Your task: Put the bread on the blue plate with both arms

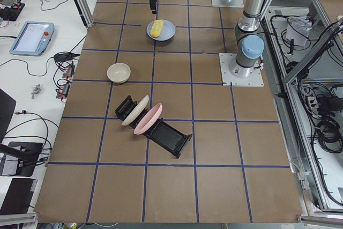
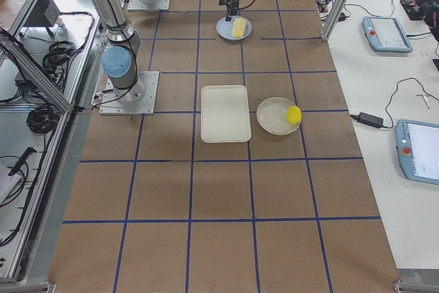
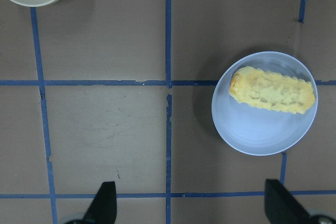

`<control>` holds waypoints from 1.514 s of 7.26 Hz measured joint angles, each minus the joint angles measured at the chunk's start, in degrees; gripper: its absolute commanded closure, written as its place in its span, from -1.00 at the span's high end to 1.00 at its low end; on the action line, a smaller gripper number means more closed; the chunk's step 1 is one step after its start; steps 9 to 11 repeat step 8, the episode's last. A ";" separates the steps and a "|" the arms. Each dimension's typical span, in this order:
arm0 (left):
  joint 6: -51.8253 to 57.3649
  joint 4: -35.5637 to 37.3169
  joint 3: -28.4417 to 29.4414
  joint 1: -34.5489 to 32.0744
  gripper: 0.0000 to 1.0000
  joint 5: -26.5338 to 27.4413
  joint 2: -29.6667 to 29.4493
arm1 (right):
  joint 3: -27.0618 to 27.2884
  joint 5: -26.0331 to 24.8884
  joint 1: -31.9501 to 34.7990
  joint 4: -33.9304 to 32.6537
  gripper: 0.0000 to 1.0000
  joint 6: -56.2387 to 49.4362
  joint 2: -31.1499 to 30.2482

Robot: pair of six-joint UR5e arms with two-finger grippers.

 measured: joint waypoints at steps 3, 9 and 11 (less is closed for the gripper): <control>0.02 0.01 0.25 0.00 1.00 0.02 -0.17 | 0.61 -0.18 -0.44 -0.04 1.00 -0.02 -0.09; -0.09 0.90 -0.30 0.00 1.00 0.31 0.09 | 0.69 -0.09 -0.43 0.02 1.00 0.13 -0.15; -0.09 0.90 -0.30 0.00 1.00 0.31 0.09 | 0.69 -0.09 -0.43 0.02 1.00 0.13 -0.15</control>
